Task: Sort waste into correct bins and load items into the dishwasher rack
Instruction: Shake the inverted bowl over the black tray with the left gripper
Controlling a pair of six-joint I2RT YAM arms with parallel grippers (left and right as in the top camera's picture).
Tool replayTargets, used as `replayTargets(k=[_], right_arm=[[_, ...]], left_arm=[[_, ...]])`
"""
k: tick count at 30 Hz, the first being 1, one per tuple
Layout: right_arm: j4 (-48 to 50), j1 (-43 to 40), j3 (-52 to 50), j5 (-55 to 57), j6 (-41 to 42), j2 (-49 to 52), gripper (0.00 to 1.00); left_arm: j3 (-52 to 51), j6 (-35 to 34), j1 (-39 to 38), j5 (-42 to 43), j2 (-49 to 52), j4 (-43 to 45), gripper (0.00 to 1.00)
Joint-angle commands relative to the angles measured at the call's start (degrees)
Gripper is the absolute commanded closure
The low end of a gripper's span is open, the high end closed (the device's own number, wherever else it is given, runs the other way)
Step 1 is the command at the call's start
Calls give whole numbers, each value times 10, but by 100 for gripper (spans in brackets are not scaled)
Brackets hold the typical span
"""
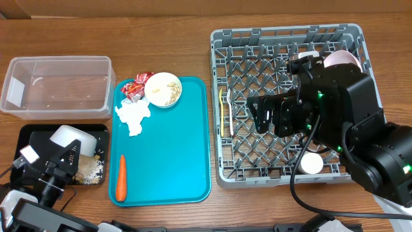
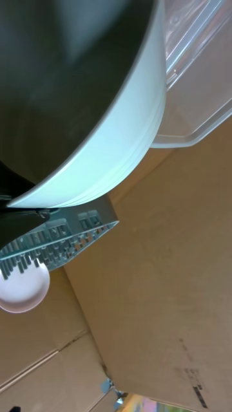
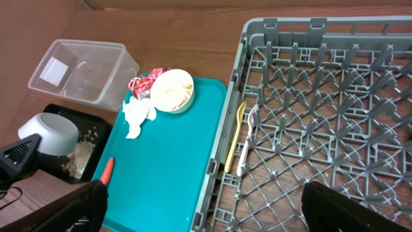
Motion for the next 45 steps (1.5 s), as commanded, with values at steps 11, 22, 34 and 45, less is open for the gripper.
replayTargets(k=[11,22,34,45], right_arm=[[4,2,8,-1,1,1,0],[4,2,8,-2,2,0,0],[6,2,8,-7,4,1,0],[3,2,8,-29,3,1,0]], left_arm=[[5,-59,-21,28,-8,19,96],[46,-83,-143,-32,-67,18,96],[193,-314,-145,-444,-181,-144,79],[202,-537,-145,-824,-192,-176,73]])
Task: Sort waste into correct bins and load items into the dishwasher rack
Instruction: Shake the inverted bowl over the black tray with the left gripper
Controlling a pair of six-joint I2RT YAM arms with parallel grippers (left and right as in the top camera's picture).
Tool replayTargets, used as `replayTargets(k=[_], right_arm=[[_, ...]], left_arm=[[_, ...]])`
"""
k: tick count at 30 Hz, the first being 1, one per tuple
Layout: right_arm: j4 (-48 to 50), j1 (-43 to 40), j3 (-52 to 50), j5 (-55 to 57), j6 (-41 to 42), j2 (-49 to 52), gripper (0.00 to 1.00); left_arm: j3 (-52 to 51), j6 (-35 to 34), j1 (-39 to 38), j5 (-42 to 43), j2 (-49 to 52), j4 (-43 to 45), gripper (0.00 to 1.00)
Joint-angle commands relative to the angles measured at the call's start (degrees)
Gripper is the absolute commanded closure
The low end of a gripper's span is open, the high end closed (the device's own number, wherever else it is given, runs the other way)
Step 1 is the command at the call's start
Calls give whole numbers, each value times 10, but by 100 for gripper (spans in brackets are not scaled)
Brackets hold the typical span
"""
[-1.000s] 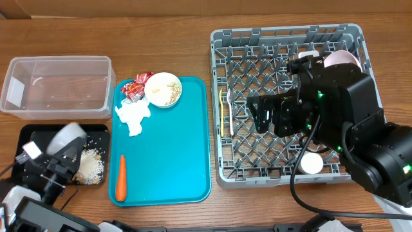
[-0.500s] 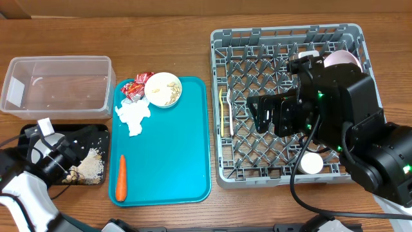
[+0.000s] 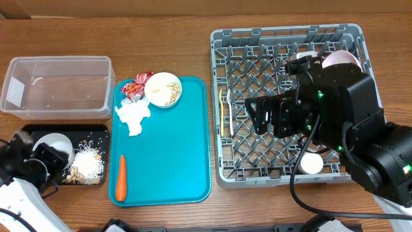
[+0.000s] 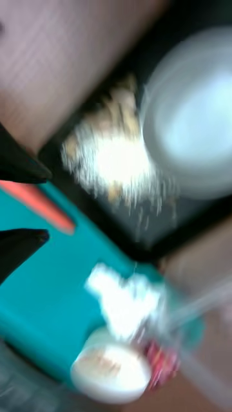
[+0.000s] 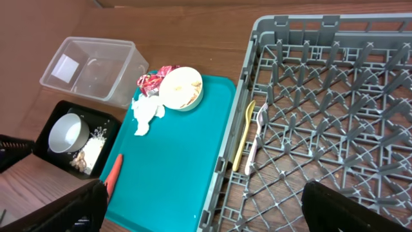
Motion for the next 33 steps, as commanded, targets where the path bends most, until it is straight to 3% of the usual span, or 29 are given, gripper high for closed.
replayTargets(k=[1,6,10,16,20,24,33], right_arm=[[1,2,8,-5,3,1,0],[-1,2,8,-5,3,1,0],[-1,2,8,-5,3,1,0],[-5,2,8,-5,3,1,0],[-5,2,8,-5,3,1,0],[-6,2,8,-5,3,1,0],[-9,2,8,-5,3,1,0]], left_arm=[[-28,-108,-4,-151,3,14,73],[-89,-144,-4,-168,19,92,73],[-105,-143,-4,-146,46,155,59],[-105,-80,-6,-111,82,193,59],[-105,7,-30,-43,105,205,60],[-105,18,-78,-116,112,186,61],[-105,30,-167,-224,113,231,63]])
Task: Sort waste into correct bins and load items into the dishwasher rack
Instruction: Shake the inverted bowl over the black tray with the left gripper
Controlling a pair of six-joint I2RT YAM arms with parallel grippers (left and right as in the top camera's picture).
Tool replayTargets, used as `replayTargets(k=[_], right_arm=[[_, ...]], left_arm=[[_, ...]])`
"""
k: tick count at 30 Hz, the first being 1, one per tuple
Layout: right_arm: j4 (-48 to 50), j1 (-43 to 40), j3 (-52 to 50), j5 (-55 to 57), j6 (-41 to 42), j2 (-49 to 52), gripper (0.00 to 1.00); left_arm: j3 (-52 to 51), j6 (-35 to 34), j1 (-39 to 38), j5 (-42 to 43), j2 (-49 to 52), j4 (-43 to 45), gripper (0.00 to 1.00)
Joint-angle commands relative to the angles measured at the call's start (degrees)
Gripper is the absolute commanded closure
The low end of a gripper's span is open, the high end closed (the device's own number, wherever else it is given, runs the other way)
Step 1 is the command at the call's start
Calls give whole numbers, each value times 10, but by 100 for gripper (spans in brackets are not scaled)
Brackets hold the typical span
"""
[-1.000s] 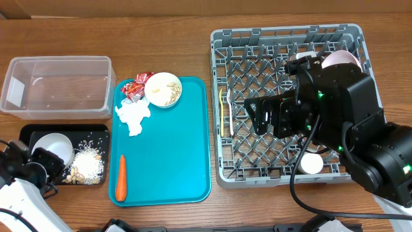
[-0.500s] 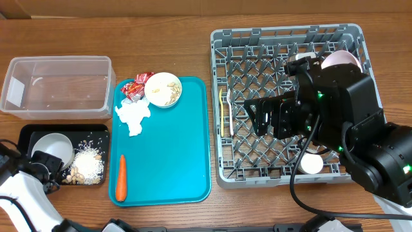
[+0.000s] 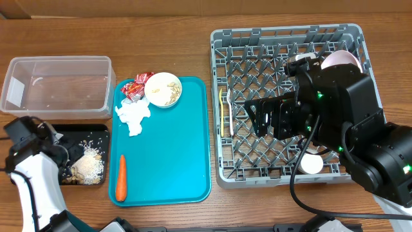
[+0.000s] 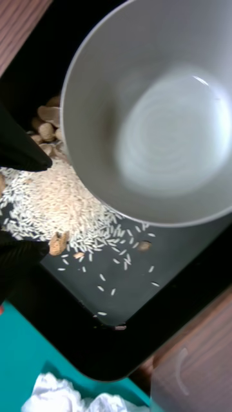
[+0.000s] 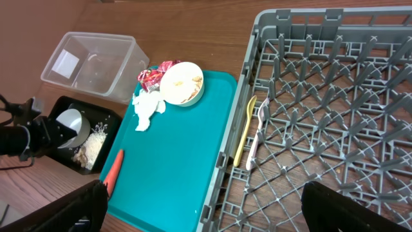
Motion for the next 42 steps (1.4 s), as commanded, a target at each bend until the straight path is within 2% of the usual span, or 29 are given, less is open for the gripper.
replayTargets(k=[1,8,15,22,27,31,38,42], right_arm=[[0,2,8,-1,3,1,0],[-1,2,8,-1,3,1,0],[0,2,8,-1,3,1,0],[-1,2,8,-1,3,1,0],[0,2,8,-1,3,1,0],[0,2,8,-1,3,1,0],[-1,2,8,-1,3,1,0],[-1,2,8,-1,3,1,0]], left_arm=[[-4,26,-19,-64,4,14,63],[-4,26,-21,-100,10,42,65],[-4,36,-21,-67,51,62,66],[-4,36,-21,-69,93,71,66],[-4,36,-21,-69,97,77,86],[-4,36,-21,-69,97,77,96],[-4,33,-21,-69,96,74,96],[16,29,-20,-69,90,43,96]])
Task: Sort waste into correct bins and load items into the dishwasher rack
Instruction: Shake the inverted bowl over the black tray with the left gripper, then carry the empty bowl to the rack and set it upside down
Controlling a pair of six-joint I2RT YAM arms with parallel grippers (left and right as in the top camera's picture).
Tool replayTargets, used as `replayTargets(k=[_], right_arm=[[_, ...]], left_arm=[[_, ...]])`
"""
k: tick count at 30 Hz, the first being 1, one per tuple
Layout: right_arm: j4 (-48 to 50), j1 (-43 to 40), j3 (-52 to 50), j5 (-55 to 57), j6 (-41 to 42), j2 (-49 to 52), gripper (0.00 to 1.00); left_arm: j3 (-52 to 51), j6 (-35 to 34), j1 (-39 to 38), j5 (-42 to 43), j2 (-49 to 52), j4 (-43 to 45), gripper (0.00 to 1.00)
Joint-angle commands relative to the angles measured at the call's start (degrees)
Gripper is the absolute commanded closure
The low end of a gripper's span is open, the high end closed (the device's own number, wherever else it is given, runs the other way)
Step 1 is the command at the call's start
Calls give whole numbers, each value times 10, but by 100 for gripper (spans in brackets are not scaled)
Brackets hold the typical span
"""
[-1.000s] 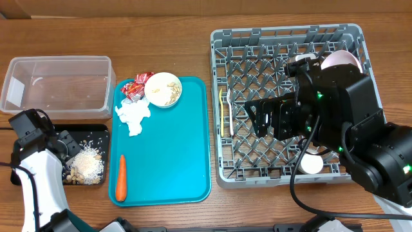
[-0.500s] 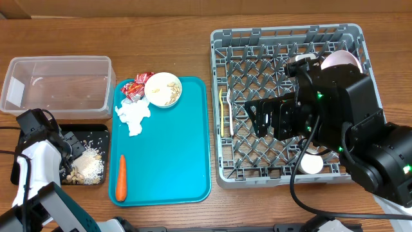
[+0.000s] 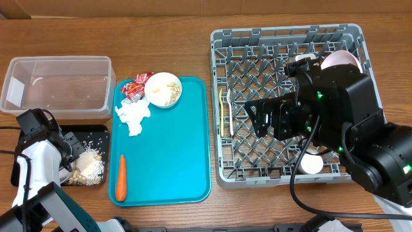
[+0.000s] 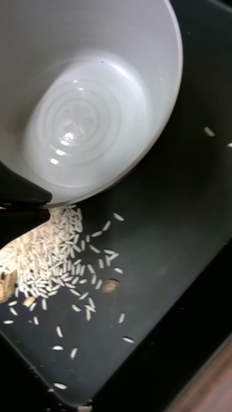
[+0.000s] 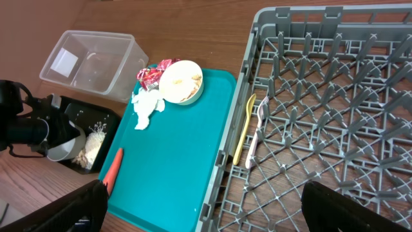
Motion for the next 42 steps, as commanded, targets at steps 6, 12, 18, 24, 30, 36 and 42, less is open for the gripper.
replayTargets(k=[6,12,18,24,30,36,42], right_arm=[[-7,2,8,0,3,1,0],[-9,2,8,0,3,1,0],[-9,2,8,0,3,0,0],[-9,2,8,23,3,-1,0],[9,1,9,87,7,-25,0],[20,-4,9,120,49,-64,0],[9,-4,9,120,48,-83,0]], left_arm=[[102,-9,-1,26,-31,-121,96],[191,0,-1,97,-85,-181,96],[236,22,-7,232,-135,-206,96],[237,148,-57,515,-173,-189,96],[237,251,-169,698,-172,-110,96],[237,248,-311,715,-133,18,96],[237,259,-430,735,-36,120,96]])
